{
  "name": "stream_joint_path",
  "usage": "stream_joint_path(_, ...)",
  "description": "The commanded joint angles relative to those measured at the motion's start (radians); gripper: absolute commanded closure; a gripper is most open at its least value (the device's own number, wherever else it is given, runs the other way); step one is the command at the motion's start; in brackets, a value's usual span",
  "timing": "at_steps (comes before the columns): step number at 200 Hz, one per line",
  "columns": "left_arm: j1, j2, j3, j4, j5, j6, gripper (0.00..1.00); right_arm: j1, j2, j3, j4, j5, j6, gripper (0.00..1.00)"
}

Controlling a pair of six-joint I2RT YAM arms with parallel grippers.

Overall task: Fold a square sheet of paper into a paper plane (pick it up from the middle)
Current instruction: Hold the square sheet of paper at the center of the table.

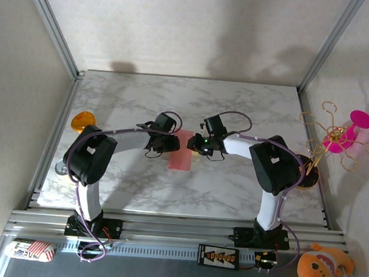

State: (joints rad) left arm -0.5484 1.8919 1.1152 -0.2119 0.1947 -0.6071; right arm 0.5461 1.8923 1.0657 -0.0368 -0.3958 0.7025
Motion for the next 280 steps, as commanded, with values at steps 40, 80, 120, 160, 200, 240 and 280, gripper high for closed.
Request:
stream_joint_path(40, -0.008, 0.096, -0.070, -0.007, -0.080, -0.008, 0.64, -0.045, -0.153, -0.093, 0.051, 0.050, 0.032, 0.70)
stream_joint_path(80, -0.008, 0.116, -0.073, 0.010, -0.060, -0.016, 0.62, -0.049, -0.142, -0.111, 0.058, 0.050, 0.043, 0.70)
stream_joint_path(120, -0.008, 0.137, -0.056, -0.014, -0.061, 0.036, 0.59, -0.049, -0.124, -0.105, 0.060, 0.040, 0.048, 0.70)
stream_joint_path(160, -0.008, 0.150, -0.042, -0.047, -0.086, 0.076, 0.60, -0.048, -0.115, -0.103, 0.069, 0.030, 0.050, 0.70)
stream_joint_path(200, -0.010, 0.171, -0.031, -0.055, -0.089, 0.084, 0.60, -0.048, -0.114, -0.105, 0.074, 0.020, 0.047, 0.71)
stream_joint_path(240, -0.010, 0.177, -0.033, -0.049, -0.090, 0.073, 0.60, -0.035, -0.097, -0.094, 0.077, -0.005, 0.038, 0.73)
stream_joint_path(280, -0.011, 0.177, -0.048, -0.034, -0.080, 0.056, 0.59, -0.012, -0.060, -0.061, 0.056, -0.019, 0.030, 0.78)
